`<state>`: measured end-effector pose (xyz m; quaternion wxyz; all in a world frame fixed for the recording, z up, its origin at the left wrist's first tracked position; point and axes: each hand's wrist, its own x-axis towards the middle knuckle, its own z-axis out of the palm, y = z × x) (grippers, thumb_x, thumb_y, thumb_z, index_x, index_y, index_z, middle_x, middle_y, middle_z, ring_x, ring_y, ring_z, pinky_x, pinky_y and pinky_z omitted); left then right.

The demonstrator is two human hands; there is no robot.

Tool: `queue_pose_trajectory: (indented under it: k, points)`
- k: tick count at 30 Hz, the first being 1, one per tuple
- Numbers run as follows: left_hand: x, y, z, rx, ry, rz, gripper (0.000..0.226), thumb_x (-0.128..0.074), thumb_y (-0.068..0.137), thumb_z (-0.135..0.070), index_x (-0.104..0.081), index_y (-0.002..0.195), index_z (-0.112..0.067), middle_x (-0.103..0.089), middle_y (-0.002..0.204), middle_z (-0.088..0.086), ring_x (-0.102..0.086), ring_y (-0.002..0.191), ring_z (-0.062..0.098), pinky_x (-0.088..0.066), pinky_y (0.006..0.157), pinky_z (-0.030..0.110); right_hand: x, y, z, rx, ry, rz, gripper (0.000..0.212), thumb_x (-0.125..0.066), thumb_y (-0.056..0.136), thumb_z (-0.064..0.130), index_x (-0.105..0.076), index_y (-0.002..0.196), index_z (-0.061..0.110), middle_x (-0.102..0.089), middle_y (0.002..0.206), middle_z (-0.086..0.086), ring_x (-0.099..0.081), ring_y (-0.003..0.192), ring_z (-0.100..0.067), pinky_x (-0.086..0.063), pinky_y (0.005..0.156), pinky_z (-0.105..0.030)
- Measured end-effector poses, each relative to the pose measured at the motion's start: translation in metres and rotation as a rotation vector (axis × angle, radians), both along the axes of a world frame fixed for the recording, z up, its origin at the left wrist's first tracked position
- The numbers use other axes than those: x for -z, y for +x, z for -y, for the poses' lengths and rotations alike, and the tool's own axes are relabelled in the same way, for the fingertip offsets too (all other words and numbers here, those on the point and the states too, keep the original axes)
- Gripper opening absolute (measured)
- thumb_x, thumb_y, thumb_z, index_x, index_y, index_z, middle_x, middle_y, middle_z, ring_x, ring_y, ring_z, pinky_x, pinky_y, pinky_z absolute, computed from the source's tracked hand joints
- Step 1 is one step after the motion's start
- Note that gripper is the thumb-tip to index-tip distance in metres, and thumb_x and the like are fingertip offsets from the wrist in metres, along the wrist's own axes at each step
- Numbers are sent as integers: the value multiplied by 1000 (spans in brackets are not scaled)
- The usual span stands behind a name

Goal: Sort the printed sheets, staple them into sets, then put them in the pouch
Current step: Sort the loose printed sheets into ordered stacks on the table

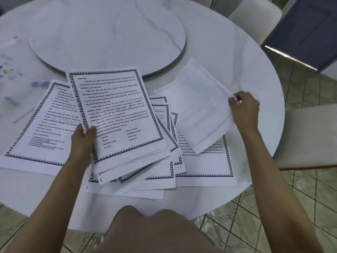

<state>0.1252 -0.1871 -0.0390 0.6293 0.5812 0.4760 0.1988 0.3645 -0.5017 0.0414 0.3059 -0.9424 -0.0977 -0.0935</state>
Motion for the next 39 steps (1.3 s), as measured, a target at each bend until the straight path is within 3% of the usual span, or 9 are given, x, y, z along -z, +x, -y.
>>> queue_pose_trajectory:
  k: [3,6,12,18,24,29,33,36,39]
  points:
    - [-6,-3,-11,-39,5,27,39,-47,96,-20,-44,134,-11,-54,130,7,-53,116,25,-42,102,43,-26,-9,-18,-31,12,121,19,-52,92,17,-63,102,5,-62,104,-13,-57,89,-22,-38,74,-26]
    - [-12,-6,-18,-48,16,54,36,-46,97,-18,-45,132,-13,-54,131,8,-53,116,26,-42,102,43,-36,-32,-46,-152,29,150,18,-53,90,20,-64,99,9,-64,103,-11,-60,90,-26,-45,78,-34]
    - [-17,-17,-32,-42,7,75,37,-46,97,-17,-44,133,-12,-54,129,7,-54,115,25,-42,101,42,3,-97,-102,-431,-128,-102,23,-51,94,25,-62,109,11,-65,111,-6,-63,92,-24,-53,78,-41]
    - [-13,-35,-51,-22,20,41,37,-46,97,-19,-44,133,-12,-53,131,9,-54,114,27,-42,100,45,61,-141,-108,-534,-323,-235,20,-46,95,24,-61,95,11,-62,95,-4,-58,85,-23,-36,61,-27]
    - [-7,-42,-64,-5,7,-2,34,-46,97,-21,-47,130,-15,-55,129,7,-54,115,28,-42,100,45,79,-155,-96,-493,-332,-290,18,-46,94,20,-62,98,13,-60,97,-1,-54,91,-18,-43,67,-30]
    - [-7,-36,-65,11,-13,1,36,-45,97,-19,-45,132,-13,-54,130,8,-54,113,26,-43,99,43,81,-155,-90,-500,-244,-392,23,-53,92,30,-64,108,18,-58,103,3,-51,97,-10,-42,72,-28]
    - [-7,-32,-65,23,-12,-8,34,-45,97,-18,-47,131,-13,-56,129,8,-55,111,26,-43,96,40,74,-152,-86,-420,80,-528,18,-58,90,26,-68,99,15,-62,98,2,-56,85,-3,-44,74,-13]
    - [-7,-31,-66,24,-13,-7,35,-45,97,-17,-45,132,-12,-55,130,10,-54,115,28,-43,99,42,70,-140,-73,-350,147,-449,17,-59,90,16,-68,102,8,-64,99,-4,-53,81,4,-39,69,-1]
    - [-8,-31,-64,18,-8,0,35,-45,97,-17,-45,131,-12,-54,130,9,-54,115,27,-42,100,42,69,-123,-56,-247,110,-375,21,-58,90,11,-65,108,4,-62,104,-9,-54,82,-7,-39,71,-5]
